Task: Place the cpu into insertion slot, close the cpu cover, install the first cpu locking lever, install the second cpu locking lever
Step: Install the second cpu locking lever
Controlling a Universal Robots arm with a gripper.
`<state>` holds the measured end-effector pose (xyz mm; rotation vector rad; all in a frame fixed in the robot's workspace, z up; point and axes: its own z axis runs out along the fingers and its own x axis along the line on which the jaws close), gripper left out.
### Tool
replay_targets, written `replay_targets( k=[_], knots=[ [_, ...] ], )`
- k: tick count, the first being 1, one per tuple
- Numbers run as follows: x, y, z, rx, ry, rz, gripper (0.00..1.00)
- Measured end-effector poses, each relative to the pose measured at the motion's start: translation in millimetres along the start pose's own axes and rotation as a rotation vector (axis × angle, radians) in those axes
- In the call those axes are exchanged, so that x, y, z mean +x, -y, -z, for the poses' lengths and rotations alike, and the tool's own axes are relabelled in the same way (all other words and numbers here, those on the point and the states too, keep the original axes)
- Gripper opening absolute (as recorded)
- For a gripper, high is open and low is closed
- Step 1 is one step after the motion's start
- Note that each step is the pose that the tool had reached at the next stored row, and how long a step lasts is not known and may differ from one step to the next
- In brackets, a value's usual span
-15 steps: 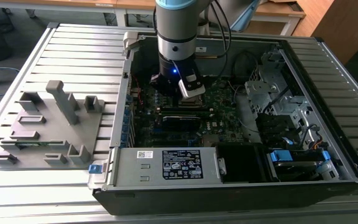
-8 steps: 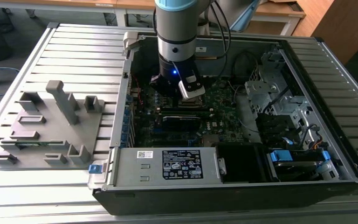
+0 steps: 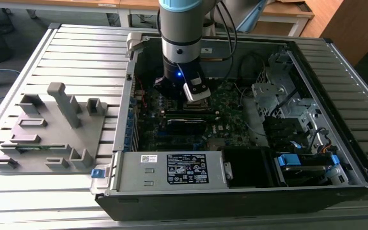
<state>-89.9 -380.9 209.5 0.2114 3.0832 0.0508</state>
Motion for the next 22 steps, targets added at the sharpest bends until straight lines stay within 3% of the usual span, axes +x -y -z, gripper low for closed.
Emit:
replay_targets(
  k=[9,20,21,22],
  knots=[
    [0.5,0.2,-0.3,-0.0085,-0.0008,0.0,0.11],
    [1.6,0.3,-2.4,-0.0094,-0.0009,0.0,0.11],
    [1.7,0.4,-2.5,-0.0105,-0.001,0.0,0.11],
    [1.8,0.4,-2.6,-0.0167,-0.0018,-0.001,0.11]
  ],
)
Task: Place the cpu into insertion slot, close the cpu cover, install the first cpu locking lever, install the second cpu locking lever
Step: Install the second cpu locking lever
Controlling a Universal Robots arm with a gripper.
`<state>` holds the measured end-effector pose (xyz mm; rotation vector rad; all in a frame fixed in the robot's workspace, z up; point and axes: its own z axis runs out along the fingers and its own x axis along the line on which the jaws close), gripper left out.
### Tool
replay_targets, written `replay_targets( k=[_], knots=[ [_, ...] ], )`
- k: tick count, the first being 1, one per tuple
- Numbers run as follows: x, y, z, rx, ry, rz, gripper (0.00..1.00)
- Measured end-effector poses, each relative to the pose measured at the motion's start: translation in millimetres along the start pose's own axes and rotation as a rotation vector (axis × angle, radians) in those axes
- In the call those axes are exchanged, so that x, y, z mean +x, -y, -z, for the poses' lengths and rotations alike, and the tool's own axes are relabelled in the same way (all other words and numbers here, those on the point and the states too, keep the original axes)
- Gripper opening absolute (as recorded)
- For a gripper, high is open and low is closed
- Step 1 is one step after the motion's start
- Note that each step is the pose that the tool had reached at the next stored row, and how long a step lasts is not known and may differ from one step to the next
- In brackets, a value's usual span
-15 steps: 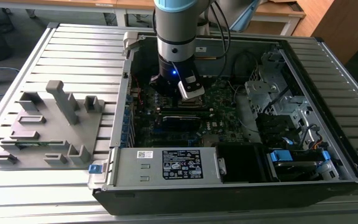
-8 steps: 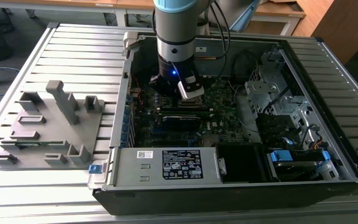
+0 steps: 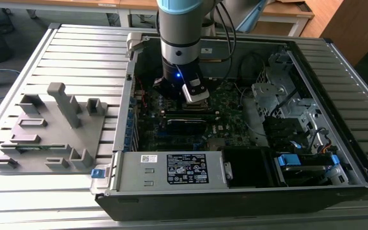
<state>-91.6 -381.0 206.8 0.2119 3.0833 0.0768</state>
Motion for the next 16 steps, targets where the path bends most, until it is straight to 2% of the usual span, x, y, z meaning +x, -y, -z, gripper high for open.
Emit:
replay_targets(
  k=[1,10,11,13,16],
  knots=[
    [0.0,0.0,0.0,-0.0038,-0.0005,0.0,0.11],
    [0.9,0.3,-2.6,-0.0047,-0.0008,0.0,0.11],
    [1.0,0.3,-2.7,-0.006,-0.001,0.0,0.11],
    [1.0,0.2,-2.8,-0.0131,-0.0018,-0.001,0.11],
    [1.3,0.3,-3.2,-0.0145,-0.0018,-0.001,0.11]
  ],
)
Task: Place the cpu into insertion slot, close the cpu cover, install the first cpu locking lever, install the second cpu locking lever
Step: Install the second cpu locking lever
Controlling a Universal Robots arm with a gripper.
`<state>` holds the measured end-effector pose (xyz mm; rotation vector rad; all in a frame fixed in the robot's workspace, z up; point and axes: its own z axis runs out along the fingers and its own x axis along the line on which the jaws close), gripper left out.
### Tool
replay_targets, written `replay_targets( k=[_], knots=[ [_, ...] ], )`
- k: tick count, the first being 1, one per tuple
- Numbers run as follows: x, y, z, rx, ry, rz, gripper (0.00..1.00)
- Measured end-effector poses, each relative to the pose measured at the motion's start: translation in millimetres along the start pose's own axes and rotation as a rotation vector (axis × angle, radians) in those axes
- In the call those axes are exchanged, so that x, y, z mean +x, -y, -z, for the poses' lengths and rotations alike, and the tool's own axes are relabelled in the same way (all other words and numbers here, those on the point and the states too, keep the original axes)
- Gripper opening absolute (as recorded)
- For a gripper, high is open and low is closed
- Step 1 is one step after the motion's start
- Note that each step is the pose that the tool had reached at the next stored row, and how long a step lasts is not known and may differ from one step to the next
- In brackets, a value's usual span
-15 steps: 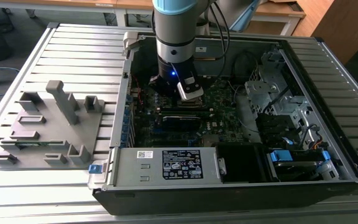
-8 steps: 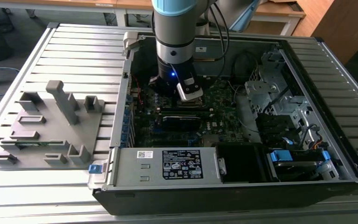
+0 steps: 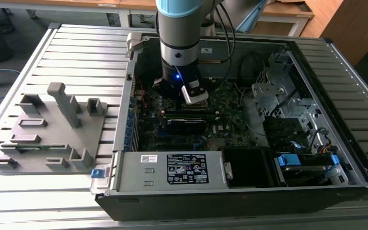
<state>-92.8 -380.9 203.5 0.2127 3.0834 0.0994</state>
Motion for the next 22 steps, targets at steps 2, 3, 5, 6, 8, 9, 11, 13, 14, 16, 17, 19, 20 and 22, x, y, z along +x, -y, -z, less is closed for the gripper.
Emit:
replay_targets(
  k=[2,3,5,6,8,9,11,13,14,16,17,19,20,22],
  knots=[
    [0.6,0.2,-0.3,-0.0005,-0.0002,0.0,0.11],
    [0.7,0.2,-0.5,-0.001,-0.0003,0.0,0.11],
    [0.9,0.3,-1.0,-0.0017,-0.0004,0.0,0.11],
    [0.9,0.3,-1.0,-0.0028,-0.0007,0.0,0.11],
    [1.0,0.2,-1.1,-0.0073,-0.0013,-0.001,0.11],
    [0.9,0.3,-1.2,-0.0098,-0.0015,-0.001,0.11],
    [0.9,0.3,-1.5,-0.0128,-0.0017,-0.001,0.11],
    [0.9,0.5,-2.0,-0.014,-0.0019,-0.001,0.11],
    [0.9,0.6,-2.3,-0.0145,-0.002,-0.001,0.11],
    [1.0,0.7,-2.9,-0.017,-0.0026,-0.001,0.11],
    [1.0,0.8,-3.0,-0.0194,-0.003,-0.001,0.11],
    [1.0,0.8,-3.3,-0.0257,-0.0038,-0.001,0.11],
    [1.0,0.8,-3.4,-0.0291,-0.0042,-0.002,0.11],
    [1.0,0.9,-3.7,-0.0364,-0.0052,-0.002,0.11]
  ],
)
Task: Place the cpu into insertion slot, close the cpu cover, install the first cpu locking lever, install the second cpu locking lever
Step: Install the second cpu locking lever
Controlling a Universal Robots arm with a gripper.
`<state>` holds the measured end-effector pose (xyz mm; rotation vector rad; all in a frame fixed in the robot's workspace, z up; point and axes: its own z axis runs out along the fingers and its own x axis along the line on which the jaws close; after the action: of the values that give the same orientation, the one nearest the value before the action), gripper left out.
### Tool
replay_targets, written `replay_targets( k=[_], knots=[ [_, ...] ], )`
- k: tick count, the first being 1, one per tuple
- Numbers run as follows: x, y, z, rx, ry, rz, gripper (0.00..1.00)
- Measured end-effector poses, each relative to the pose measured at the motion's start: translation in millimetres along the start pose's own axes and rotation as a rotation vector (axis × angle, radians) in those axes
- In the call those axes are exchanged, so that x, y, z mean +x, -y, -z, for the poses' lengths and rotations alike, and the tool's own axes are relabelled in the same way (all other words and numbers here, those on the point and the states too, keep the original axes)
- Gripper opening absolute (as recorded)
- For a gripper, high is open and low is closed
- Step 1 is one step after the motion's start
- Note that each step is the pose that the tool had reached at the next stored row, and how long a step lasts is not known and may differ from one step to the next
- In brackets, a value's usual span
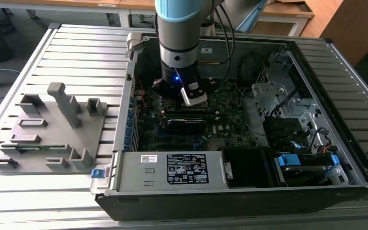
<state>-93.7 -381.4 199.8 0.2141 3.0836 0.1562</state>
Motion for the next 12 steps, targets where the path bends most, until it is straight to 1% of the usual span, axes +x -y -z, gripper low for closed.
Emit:
replay_targets(
  k=[2,6,12],
  knots=[
    [0.0,0.1,-0.3,-0.0055,-0.0007,0.0,0.11],
    [0.1,0.6,-0.9,-0.0116,-0.0013,-0.001,0.11],
    [0.1,2.9,-1.4,-0.0143,-0.0015,-0.001,0.11]
  ],
)
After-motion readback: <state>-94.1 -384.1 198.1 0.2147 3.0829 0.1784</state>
